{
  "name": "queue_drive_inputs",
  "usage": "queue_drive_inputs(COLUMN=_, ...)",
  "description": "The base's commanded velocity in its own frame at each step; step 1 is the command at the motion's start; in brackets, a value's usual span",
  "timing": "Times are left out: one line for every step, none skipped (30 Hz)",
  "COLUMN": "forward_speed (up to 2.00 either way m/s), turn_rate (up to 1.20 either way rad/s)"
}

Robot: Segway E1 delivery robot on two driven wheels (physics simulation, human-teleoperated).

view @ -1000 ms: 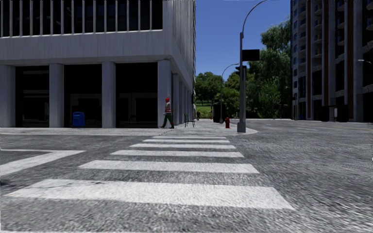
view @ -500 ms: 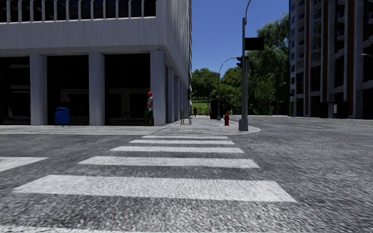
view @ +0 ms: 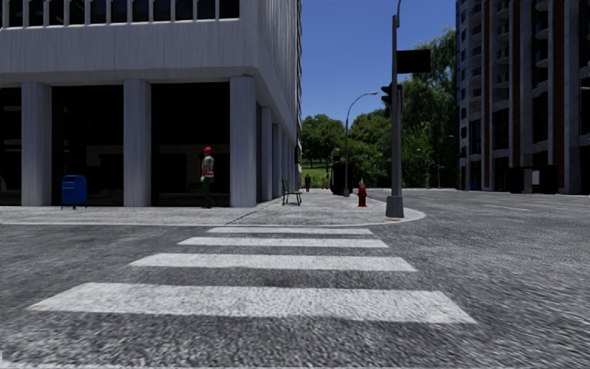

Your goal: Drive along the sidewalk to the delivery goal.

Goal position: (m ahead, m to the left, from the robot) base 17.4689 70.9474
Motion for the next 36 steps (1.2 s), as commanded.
queue_drive_inputs(forward_speed=2.0, turn_rate=-0.22)
queue_drive_inputs(forward_speed=2.0, turn_rate=-0.22)
queue_drive_inputs(forward_speed=2.0, turn_rate=-0.22)
queue_drive_inputs(forward_speed=2.0, turn_rate=-0.22)
queue_drive_inputs(forward_speed=2.0, turn_rate=-0.22)
queue_drive_inputs(forward_speed=2.0, turn_rate=-0.22)
queue_drive_inputs(forward_speed=2.0, turn_rate=-0.22)
queue_drive_inputs(forward_speed=2.0, turn_rate=-0.22)
queue_drive_inputs(forward_speed=2.0, turn_rate=-0.22)
queue_drive_inputs(forward_speed=2.0, turn_rate=-0.22)
queue_drive_inputs(forward_speed=2.0, turn_rate=-0.22)
queue_drive_inputs(forward_speed=2.0, turn_rate=-0.22)
queue_drive_inputs(forward_speed=2.0, turn_rate=-0.22)
queue_drive_inputs(forward_speed=2.0, turn_rate=-0.22)
queue_drive_inputs(forward_speed=2.0, turn_rate=-0.16)
queue_drive_inputs(forward_speed=2.0, turn_rate=0.0)
queue_drive_inputs(forward_speed=2.0, turn_rate=0.0)
queue_drive_inputs(forward_speed=2.0, turn_rate=0.0)
queue_drive_inputs(forward_speed=2.0, turn_rate=0.0)
queue_drive_inputs(forward_speed=2.0, turn_rate=0.0)
queue_drive_inputs(forward_speed=2.0, turn_rate=0.0)
queue_drive_inputs(forward_speed=2.0, turn_rate=0.0)
queue_drive_inputs(forward_speed=2.0, turn_rate=0.0)
queue_drive_inputs(forward_speed=2.0, turn_rate=0.0)
queue_drive_inputs(forward_speed=2.0, turn_rate=0.0)
queue_drive_inputs(forward_speed=2.0, turn_rate=0.0)
queue_drive_inputs(forward_speed=2.0, turn_rate=0.0)
queue_drive_inputs(forward_speed=2.0, turn_rate=0.0)
queue_drive_inputs(forward_speed=2.0, turn_rate=0.0)
queue_drive_inputs(forward_speed=2.0, turn_rate=0.0)
queue_drive_inputs(forward_speed=2.0, turn_rate=0.0)
queue_drive_inputs(forward_speed=2.0, turn_rate=0.0)
queue_drive_inputs(forward_speed=2.0, turn_rate=0.0)
queue_drive_inputs(forward_speed=2.0, turn_rate=0.0)
queue_drive_inputs(forward_speed=2.0, turn_rate=0.0)
queue_drive_inputs(forward_speed=2.0, turn_rate=0.0)
